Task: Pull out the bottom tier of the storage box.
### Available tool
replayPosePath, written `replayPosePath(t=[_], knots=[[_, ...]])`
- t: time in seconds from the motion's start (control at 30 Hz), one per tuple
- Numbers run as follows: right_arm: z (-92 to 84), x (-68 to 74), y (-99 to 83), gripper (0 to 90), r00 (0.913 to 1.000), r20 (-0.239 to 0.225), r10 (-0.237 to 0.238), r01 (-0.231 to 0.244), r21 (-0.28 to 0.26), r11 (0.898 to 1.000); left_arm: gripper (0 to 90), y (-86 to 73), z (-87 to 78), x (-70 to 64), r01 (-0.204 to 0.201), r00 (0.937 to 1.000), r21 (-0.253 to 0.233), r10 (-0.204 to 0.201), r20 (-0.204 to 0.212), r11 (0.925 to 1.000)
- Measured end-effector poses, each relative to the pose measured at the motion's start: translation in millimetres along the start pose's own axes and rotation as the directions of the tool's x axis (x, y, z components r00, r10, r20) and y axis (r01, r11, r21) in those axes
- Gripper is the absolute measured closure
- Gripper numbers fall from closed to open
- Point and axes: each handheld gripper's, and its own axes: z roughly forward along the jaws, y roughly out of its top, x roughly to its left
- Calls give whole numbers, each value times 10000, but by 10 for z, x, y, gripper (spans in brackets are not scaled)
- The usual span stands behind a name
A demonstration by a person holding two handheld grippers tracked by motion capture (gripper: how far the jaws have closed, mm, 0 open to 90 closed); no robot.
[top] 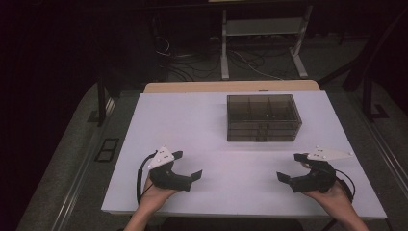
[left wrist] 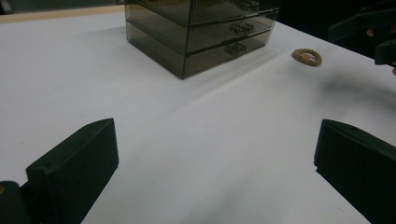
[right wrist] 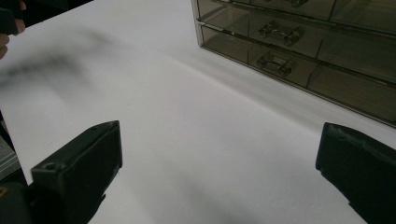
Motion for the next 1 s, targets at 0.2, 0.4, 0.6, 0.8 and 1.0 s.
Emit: replayPosePath(t=[0.2,0.4,0.6,0.8,1.0], knots=[[-2,-1,0,0,10000,22,-24,24,29,10000,0,-1,4,-2,-16,10000,38,16,15,10000],[-10,-6,5,0,10000,41,-17,17,9,10000,0,-1,7,0,-2,10000,40,2,20,10000],[-14,-6,9,0,10000,75,-48,49,-37,10000,0,-2,12,-8,26,10000,44,-26,34,10000],[-20,2,19,0,10000,52,-17,17,-36,10000,0,-4,15,-10,46,10000,36,-46,32,10000],[-27,-1,47,0,10000,38,49,-49,-21,10000,0,-10,39,-11,51,10000,89,-51,44,9999]])
